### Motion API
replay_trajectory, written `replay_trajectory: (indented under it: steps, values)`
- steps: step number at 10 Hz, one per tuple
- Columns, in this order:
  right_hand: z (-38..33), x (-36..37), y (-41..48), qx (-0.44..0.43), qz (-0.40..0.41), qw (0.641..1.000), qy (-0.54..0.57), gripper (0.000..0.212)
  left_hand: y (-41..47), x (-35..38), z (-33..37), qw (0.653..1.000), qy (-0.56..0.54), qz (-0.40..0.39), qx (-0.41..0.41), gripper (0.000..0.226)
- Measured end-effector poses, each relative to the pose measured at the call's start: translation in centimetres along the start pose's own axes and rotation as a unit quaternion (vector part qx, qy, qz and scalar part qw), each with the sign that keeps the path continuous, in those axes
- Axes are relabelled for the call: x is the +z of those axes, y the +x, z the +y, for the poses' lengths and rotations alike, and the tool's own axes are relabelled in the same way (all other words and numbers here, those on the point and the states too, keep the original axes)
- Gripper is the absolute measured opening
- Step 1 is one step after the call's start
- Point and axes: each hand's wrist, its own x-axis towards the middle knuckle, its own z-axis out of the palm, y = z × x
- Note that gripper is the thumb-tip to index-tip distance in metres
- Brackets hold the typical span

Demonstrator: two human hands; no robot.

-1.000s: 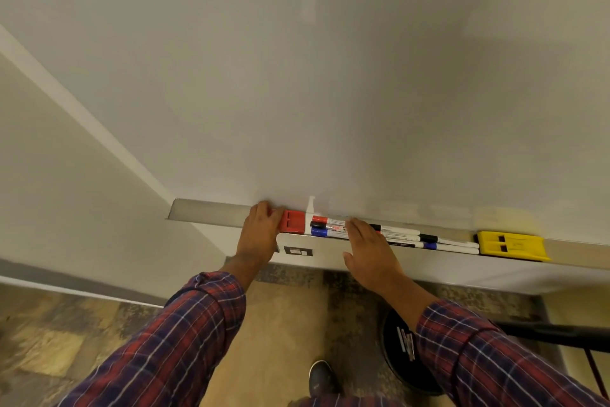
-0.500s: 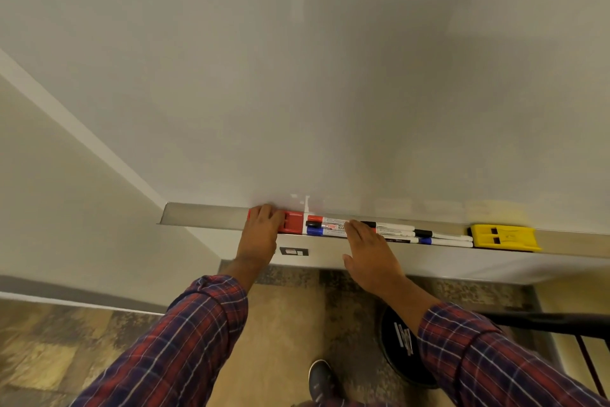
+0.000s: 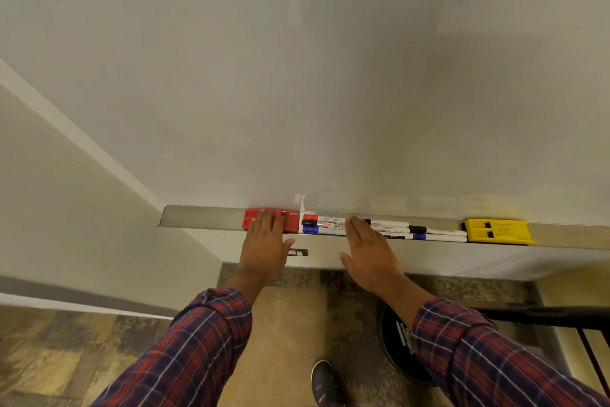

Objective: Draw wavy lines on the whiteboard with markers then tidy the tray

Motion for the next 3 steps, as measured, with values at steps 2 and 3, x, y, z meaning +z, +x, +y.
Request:
replay_trajectory:
  steps: [2,3]
  values:
    - [1.6,-1.0,-1.3,0.001,0.003,1.000,-0.009,0.082,-1.7,0.3,3.9,0.999,0.039,-0.001,0.030,0.094]
    - [3.3,-1.4,-2.6,0.004,0.019,0.999,-0.025,0.082,-2.8,1.2,7.1,0.997,0.041,0.031,0.060,0.095]
